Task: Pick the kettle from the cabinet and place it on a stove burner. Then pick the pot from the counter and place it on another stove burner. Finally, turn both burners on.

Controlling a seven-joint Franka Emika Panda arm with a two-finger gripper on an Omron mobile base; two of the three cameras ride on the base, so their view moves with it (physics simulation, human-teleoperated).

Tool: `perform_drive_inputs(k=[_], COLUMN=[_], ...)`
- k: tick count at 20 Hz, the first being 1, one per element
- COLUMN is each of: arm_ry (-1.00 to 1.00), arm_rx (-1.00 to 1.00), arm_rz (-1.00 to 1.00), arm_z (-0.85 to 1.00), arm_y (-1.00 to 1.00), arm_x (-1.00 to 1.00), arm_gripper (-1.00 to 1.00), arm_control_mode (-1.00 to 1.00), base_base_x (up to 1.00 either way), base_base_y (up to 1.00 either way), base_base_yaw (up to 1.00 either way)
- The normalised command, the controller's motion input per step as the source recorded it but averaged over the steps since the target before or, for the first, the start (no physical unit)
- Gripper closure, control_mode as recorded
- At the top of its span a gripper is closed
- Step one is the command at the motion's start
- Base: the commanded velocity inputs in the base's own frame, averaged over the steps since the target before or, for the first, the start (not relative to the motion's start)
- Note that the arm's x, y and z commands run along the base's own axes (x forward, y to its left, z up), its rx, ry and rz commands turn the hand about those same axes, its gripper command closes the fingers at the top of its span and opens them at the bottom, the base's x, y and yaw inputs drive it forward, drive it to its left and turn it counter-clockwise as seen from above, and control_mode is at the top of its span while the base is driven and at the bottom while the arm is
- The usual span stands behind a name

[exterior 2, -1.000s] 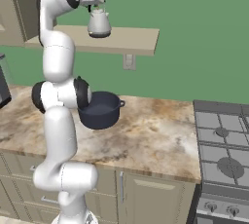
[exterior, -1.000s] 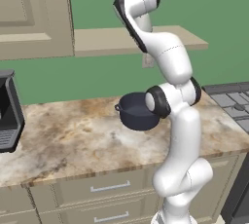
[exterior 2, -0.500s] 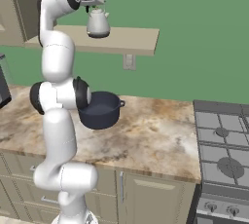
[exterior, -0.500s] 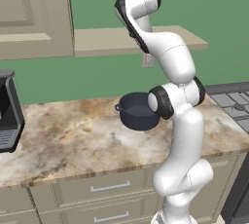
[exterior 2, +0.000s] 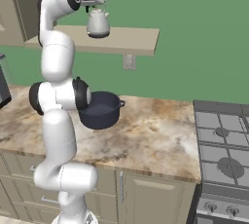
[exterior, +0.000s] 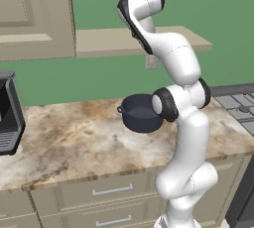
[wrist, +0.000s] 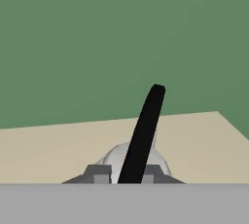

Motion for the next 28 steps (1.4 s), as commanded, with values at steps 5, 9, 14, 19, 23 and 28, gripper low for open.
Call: perform_drive_inputs(k=[5,9,14,19,23,28], arm_ry=[-0.01,-0.07,-0.11,-0.07,-0.04,-0.04], arm_rx=[0.00,0.00,0.00,0.00,0.00,0.00], arm_rz=[0.00,-0.02,-0.03,-0.04,-0.03,-0.01], arm_z=[0.06,0.19,0.20,0.05,0.00,-0.04], arm_y=[0.00,-0.01,0.00,0.00,-0.02,-0.04], arm_x=[-0.02,-0.15,-0.27,-0.52,-0.62,-0.51], arm_gripper=[1.00,1.00,1.00,1.00,1.00,1.00], arm_control_mode=[-1.00,-1.00,-1.00,-1.00,-1.00,-1.00], base_base_x=[0.00,0.00,0.00,0.00,0.00,0.00], base_base_y=[0.00,0.00,0.00,0.00,0.00,0.00], base_base_yaw=[0.00,0.00,0.00,0.00,0.00,0.00])
